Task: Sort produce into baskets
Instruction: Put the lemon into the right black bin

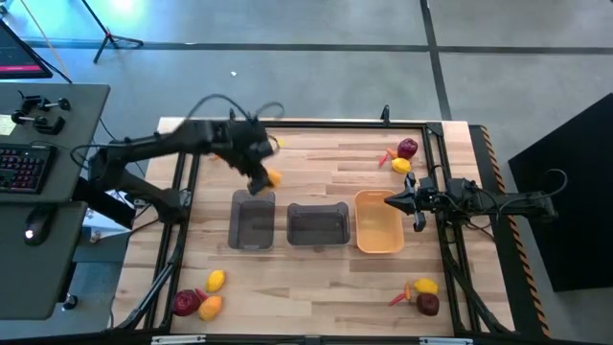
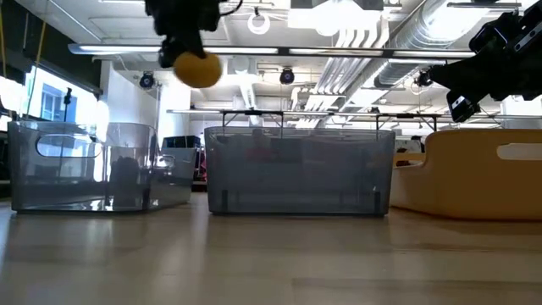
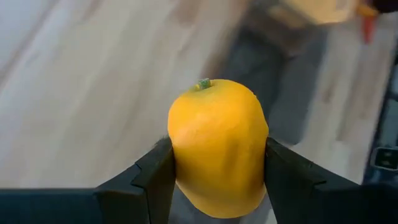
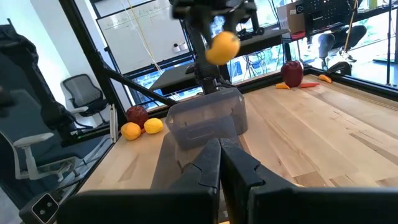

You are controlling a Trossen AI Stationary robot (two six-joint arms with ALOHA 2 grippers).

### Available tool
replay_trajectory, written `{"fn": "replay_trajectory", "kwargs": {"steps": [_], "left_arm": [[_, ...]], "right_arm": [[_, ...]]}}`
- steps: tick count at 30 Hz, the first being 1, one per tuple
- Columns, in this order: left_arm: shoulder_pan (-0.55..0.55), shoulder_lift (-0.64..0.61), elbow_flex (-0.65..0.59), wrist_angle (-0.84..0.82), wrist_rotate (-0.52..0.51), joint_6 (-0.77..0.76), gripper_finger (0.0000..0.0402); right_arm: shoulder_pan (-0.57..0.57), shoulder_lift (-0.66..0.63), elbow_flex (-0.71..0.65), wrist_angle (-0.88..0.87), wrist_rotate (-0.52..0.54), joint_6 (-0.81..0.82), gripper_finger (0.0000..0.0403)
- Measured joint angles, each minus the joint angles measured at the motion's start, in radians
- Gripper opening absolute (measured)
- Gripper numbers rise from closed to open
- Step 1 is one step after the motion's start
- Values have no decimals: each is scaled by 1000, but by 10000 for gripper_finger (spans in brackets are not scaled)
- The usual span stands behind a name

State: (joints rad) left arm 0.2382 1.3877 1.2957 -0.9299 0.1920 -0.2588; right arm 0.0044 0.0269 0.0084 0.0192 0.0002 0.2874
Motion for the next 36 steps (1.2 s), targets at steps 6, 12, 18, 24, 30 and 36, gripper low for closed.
{"fn": "replay_trajectory", "kwargs": {"steps": [6, 12, 18, 24, 30, 36], "left_arm": [[-158, 91, -89, 448, -49, 2, 186], [-203, 164, -89, 560, -53, 22, 187], [-192, 196, -89, 534, -53, 16, 191], [-185, 198, -88, 510, -48, -27, 256], [-185, 196, -88, 437, -37, 17, 321], [-179, 178, -88, 416, 53, -2, 324]], "right_arm": [[0, 0, 0, 0, 0, 0, 0], [0, 0, 0, 0, 0, 0, 0], [0, 0, 0, 0, 0, 0, 0], [0, 0, 0, 0, 0, 0, 0], [0, 0, 0, 0, 0, 0, 0], [0, 0, 0, 0, 0, 0, 0]]}}
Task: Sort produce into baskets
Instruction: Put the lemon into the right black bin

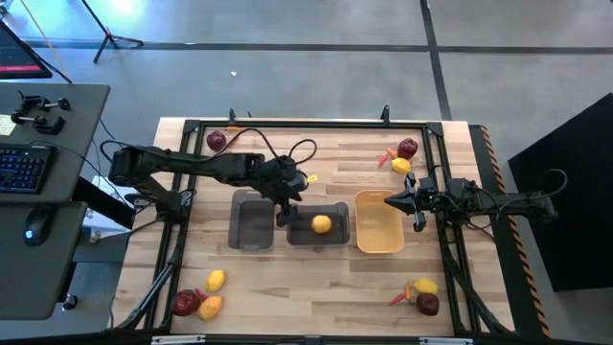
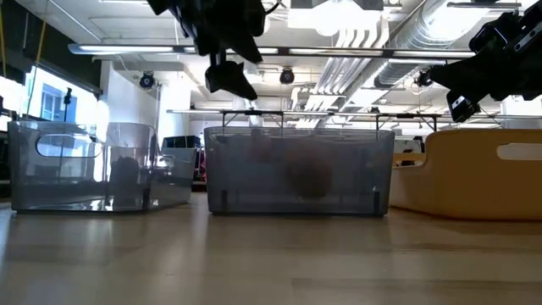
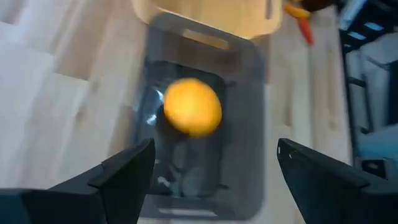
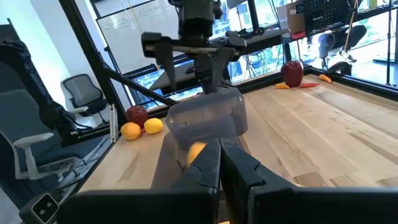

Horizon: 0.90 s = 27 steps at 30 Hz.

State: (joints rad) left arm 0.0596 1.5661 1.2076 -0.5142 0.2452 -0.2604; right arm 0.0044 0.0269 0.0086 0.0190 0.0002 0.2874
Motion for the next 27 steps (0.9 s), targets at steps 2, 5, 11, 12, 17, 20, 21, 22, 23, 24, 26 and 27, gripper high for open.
{"fn": "replay_trajectory", "kwargs": {"steps": [2, 5, 11, 12, 17, 20, 21, 22, 23, 24, 26, 27], "left_arm": [[10, -34, 0, -14, 21, 5, 324], [46, -103, 0, -3, -22, 13, 324], [146, -247, 0, 20, -247, 57, 324], [162, -264, 0, 18, -268, 65, 324], [228, -324, 0, -10, -341, 64, 324], [251, -333, 0, -42, -355, 53, 324], [255, -333, 0, -59, -361, 44, 324], [258, -333, 0, -75, -363, 33, 324], [261, -333, 0, -87, -366, 24, 324], [263, -333, 0, -96, -371, 14, 324], [262, -325, 0, -94, -396, 3, 324], [262, -321, 0, -86, -407, 10, 324]], "right_arm": [[0, 0, 0, 0, 0, 0, 0], [0, 0, 0, 0, 0, 0, 0], [0, 0, 0, 1, 9, -9, 0], [0, 0, 0, 8, 44, -29, 0], [0, 0, 0, 336, 342, 258, 0], [-2, 0, 0, 601, 625, 362, 0], [-4, 0, 1, 655, 674, 351, 0], [-12, 0, 4, 674, 689, 325, 0], [-22, 7, 14, 665, 683, 304, 0], [-35, 19, 27, 651, 659, 291, 0], [-66, 64, 62, 607, 606, 320, 0], [-84, 95, 83, 564, 590, 346, 1]]}}
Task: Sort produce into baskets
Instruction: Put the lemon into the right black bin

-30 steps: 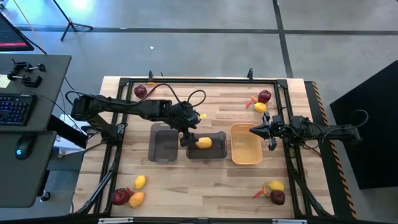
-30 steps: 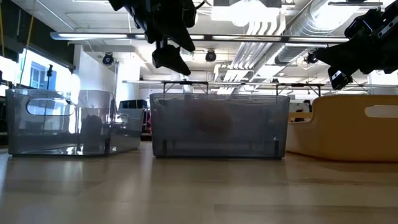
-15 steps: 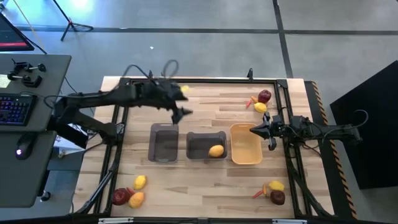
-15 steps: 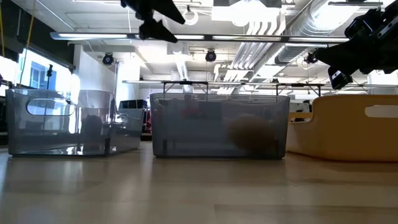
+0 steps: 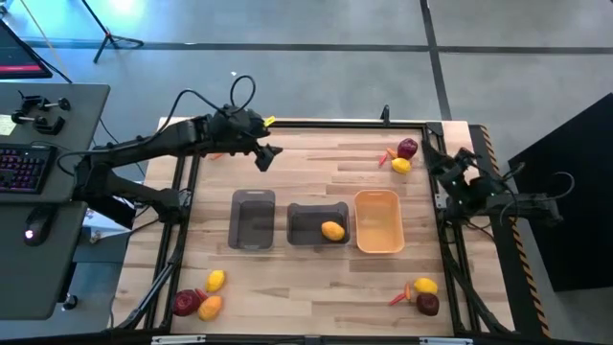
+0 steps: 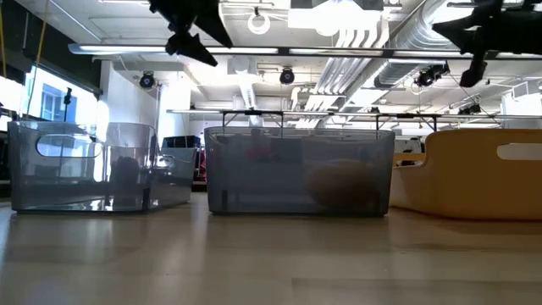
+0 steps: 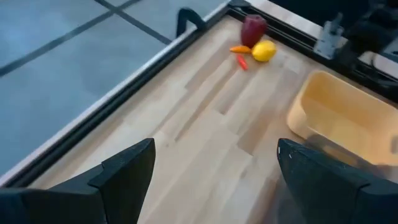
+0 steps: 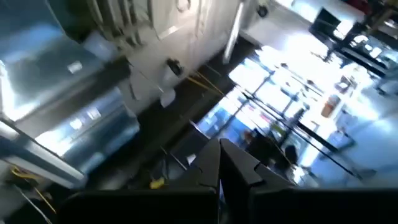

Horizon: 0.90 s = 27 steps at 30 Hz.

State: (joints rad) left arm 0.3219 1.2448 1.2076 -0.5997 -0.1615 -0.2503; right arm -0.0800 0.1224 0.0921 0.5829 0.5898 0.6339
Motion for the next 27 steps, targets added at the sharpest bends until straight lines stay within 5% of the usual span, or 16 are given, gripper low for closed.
{"fn": "replay_trajectory", "kwargs": {"steps": [6, 15, 21, 27], "left_arm": [[26, 0, 0, 78, -30, 86, 324], [45, -90, 0, -7, -2, 54, 324], [45, -131, 0, -46, -2, 87, 324], [45, -144, 0, -101, -2, 96, 324]], "right_arm": [[-132, 244, 188, -525, -71, 145, 37], [-392, 666, 521, -1266, -292, 47, 193], [-550, 962, 595, -1357, -383, 2, 278], [-641, 1179, 620, -1356, -409, -51, 297]]}}
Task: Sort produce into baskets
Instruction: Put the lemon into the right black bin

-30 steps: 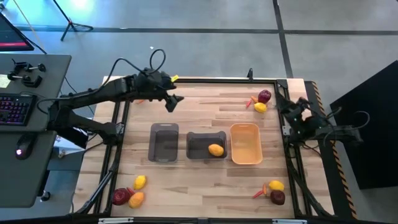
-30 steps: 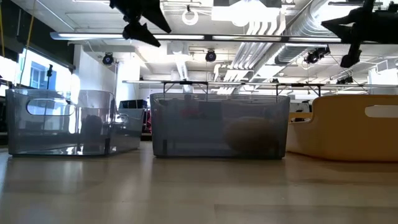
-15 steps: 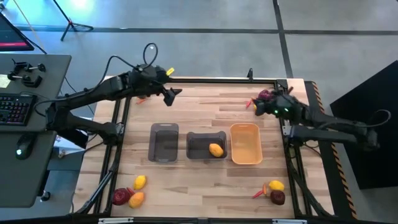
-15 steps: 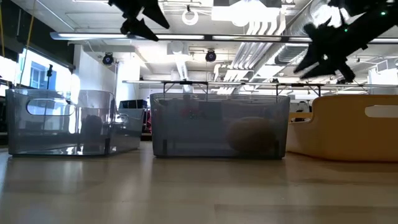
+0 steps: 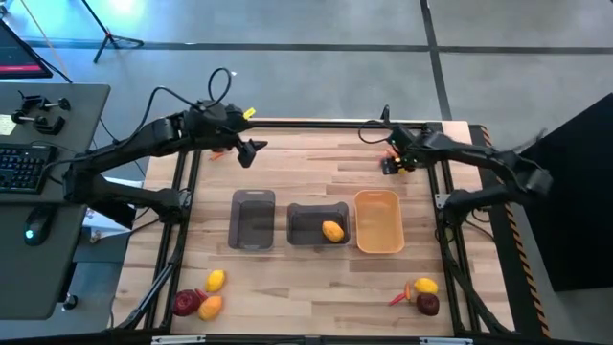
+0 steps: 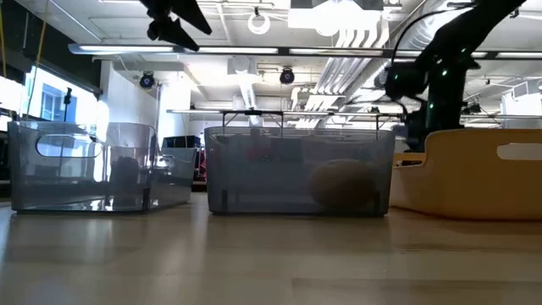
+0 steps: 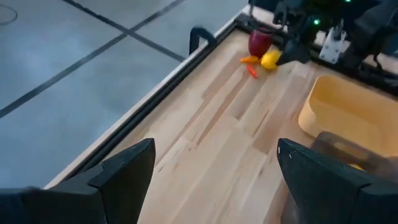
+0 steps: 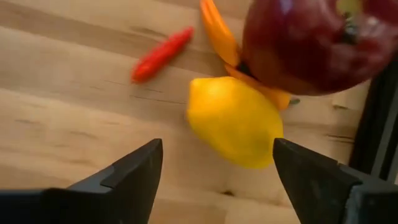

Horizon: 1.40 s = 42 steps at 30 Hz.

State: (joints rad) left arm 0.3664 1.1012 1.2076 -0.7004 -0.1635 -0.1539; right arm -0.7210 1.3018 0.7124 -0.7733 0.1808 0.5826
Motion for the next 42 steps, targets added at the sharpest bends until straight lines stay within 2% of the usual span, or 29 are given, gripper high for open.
{"fn": "replay_trajectory", "kwargs": {"steps": [7, 13, 16, 21, 25, 29, 32, 36, 39, 42], "left_arm": [[0, -1, 0, -13, 0, 11, 324], [0, -1, 0, -13, 0, 18, 324], [-1, -1, 0, -14, 0, 12, 324], [-1, -1, 0, -13, 0, -7, 324], [-1, -1, 0, -9, 0, -27, 324], [-3, -1, 0, 11, 9, -27, 324], [-4, -1, 0, 56, 63, -27, 324], [-8, 0, 0, 128, 74, -27, 324], [-8, 0, 0, 164, 68, -27, 324], [-8, 0, 0, 184, 67, -27, 324]], "right_arm": [[-29, 114, 50, 22, 54, -97, 298], [-28, 169, 59, 45, 52, -154, 298], [-28, 202, 59, 27, 13, -190, 297], [-26, 208, 59, 14, 4, -225, 263], [-19, 170, 59, 7, 4, -263, 193], [12, 61, 59, -26, -35, -288, 125], [74, -74, 58, 38, -148, -281, 124], [205, -229, 59, 295, -319, -181, 132], [315, -255, 59, 467, -373, -110, 166], [418, -213, 59, 554, -377, -69, 188]]}}
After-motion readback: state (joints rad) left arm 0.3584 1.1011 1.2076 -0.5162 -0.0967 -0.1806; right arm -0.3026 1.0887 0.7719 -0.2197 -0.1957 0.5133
